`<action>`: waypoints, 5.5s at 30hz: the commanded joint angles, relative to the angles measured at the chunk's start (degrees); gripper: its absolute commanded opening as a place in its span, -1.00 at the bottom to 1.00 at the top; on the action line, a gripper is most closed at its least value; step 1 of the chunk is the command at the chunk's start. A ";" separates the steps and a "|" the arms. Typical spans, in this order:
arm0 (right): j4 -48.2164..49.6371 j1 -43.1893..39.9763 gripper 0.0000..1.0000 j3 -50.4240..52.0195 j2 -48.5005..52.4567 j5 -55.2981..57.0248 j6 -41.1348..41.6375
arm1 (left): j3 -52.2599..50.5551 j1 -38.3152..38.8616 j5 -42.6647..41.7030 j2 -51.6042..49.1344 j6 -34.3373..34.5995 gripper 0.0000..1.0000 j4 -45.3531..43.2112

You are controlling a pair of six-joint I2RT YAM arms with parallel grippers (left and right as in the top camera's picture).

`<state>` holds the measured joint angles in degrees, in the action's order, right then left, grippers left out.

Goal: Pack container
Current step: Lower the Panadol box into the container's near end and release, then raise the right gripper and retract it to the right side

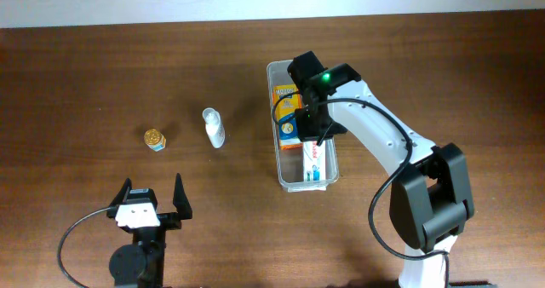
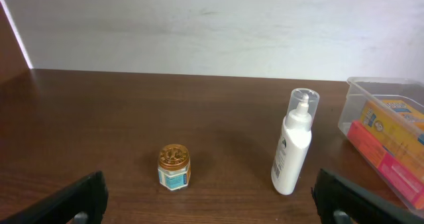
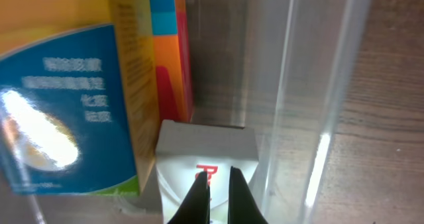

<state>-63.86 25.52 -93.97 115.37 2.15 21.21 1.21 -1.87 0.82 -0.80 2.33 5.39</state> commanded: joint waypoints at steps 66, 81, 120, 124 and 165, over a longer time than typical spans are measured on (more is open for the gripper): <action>-7.54 0.42 -0.92 -6.51 3.52 -8.20 0.04 | -0.37 -0.28 -0.46 0.35 -0.87 0.99 -0.11; -7.28 0.42 -0.92 -5.55 4.07 -9.07 0.04 | -0.37 -0.28 -0.46 0.35 -0.87 0.99 -0.11; -4.90 0.42 -0.92 -2.67 4.39 -5.51 0.07 | -0.37 -0.28 -0.46 0.35 -0.90 0.99 -0.11; -4.98 0.42 -0.92 -2.67 4.39 -3.34 0.07 | -0.37 -0.28 -0.46 0.35 -0.90 0.99 -0.11; -33.48 -18.69 0.97 -41.62 2.95 10.54 -5.86 | -0.37 -0.28 -0.46 0.35 -0.87 0.99 -0.11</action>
<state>-96.99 10.70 -134.76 119.42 9.96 16.01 1.21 -1.87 0.82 -0.80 2.33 5.39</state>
